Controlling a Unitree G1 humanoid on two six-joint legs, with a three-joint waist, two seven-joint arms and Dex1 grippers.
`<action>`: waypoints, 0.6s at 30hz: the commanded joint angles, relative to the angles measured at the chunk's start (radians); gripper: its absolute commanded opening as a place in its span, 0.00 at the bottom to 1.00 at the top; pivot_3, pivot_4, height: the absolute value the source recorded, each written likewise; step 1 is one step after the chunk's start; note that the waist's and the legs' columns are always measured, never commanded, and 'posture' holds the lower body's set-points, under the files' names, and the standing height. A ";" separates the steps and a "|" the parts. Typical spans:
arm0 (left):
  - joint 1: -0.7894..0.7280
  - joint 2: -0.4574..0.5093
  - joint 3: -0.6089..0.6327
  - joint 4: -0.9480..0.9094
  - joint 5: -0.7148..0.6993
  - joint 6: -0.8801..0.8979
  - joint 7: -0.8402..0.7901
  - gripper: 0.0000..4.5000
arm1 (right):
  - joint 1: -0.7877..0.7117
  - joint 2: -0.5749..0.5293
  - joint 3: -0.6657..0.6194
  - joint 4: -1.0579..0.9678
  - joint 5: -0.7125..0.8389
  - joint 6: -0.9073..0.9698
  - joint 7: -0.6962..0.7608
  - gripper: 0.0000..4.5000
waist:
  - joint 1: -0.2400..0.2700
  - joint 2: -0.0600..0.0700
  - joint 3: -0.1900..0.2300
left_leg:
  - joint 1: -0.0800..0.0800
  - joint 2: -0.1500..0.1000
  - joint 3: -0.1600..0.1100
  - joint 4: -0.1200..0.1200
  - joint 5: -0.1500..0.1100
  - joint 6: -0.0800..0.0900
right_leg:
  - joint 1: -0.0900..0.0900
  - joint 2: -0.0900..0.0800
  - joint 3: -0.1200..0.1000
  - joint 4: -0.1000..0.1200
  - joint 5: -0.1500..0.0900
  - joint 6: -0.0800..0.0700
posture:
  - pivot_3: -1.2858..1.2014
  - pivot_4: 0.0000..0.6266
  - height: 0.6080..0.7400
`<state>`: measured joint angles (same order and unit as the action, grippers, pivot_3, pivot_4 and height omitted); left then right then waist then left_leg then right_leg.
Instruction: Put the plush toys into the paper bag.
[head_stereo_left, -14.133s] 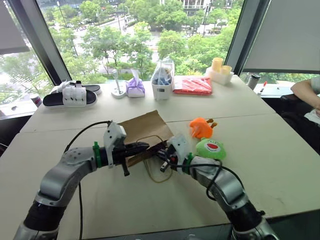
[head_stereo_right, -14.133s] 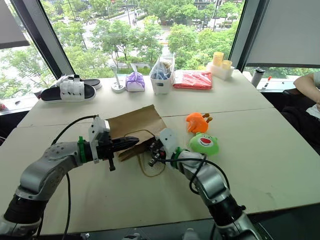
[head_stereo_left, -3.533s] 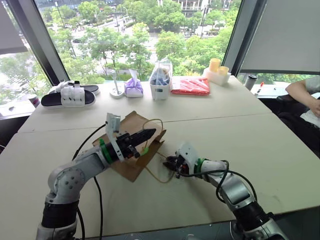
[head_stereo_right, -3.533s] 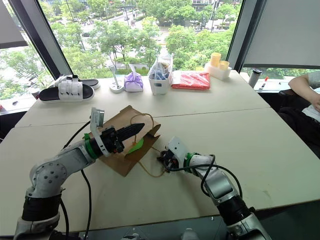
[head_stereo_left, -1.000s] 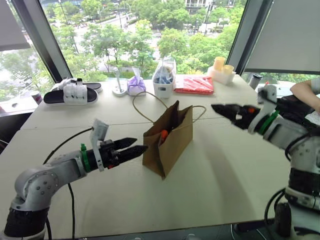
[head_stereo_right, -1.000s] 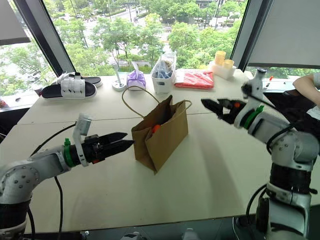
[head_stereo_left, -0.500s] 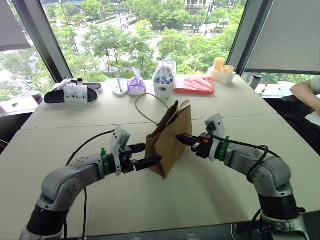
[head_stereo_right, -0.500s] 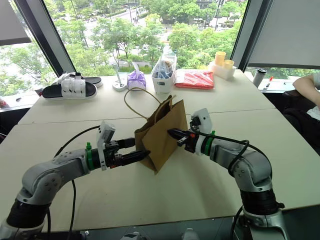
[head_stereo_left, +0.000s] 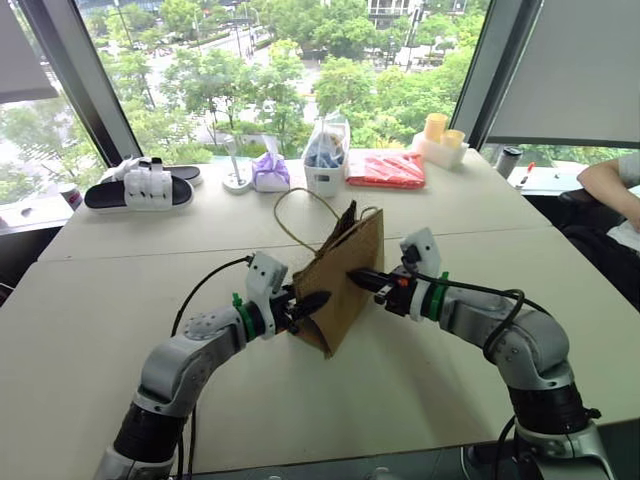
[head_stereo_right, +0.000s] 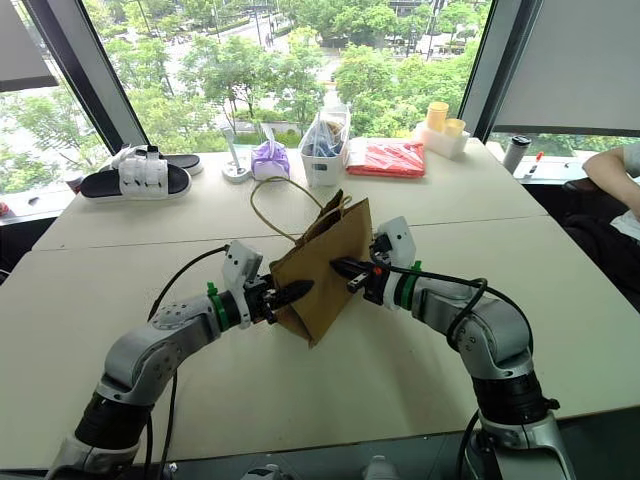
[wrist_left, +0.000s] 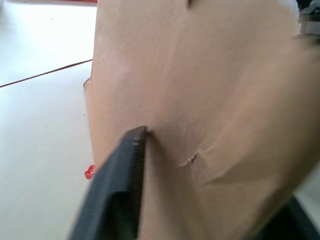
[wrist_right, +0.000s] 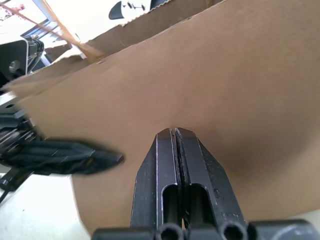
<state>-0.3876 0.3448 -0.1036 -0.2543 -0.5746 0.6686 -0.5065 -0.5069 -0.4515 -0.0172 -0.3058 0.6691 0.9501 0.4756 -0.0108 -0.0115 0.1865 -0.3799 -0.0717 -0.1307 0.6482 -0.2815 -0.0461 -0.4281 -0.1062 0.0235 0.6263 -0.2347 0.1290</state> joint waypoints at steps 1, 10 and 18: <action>-0.012 -0.020 0.025 -0.014 -0.004 -0.004 0.006 0.04 | 0.002 -0.010 -0.027 -0.050 0.003 -0.003 -0.008 0.00 | 0.000 0.000 0.000 | 0.000 0.000 0.000 0.000 0.000 0.000 | 0.000 0.000 0.000 0.000 0.000 0.000 | 0.52 0.24 1.00; -0.190 0.105 0.051 0.203 -0.104 0.010 -0.382 0.01 | 0.110 -0.247 -0.315 -0.125 0.150 0.103 0.076 0.00 | 0.015 0.000 0.000 | -0.002 -0.001 0.000 0.002 0.000 0.000 | 0.000 0.000 -0.002 0.000 0.000 0.000 | 0.52 0.24 1.00; -0.550 0.125 -0.068 0.824 0.061 -0.183 -0.928 0.01 | 0.336 -0.444 -0.659 -0.261 0.328 0.184 0.153 0.00 | 0.014 0.000 0.000 | -0.001 0.000 0.002 0.003 -0.001 0.003 | 0.001 0.001 -0.002 -0.001 0.000 0.000 | 0.52 0.24 1.00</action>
<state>-0.9017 0.4692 -0.1468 0.5004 -0.5560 0.5452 -1.3361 -0.1762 -0.8742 -0.6160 -0.5214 0.9642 1.1309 0.6202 0.0030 -0.0120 0.1869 -0.3811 -0.0716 -0.1285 0.6508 -0.2830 -0.0428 -0.4266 -0.1058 0.0214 0.6259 -0.2347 0.1294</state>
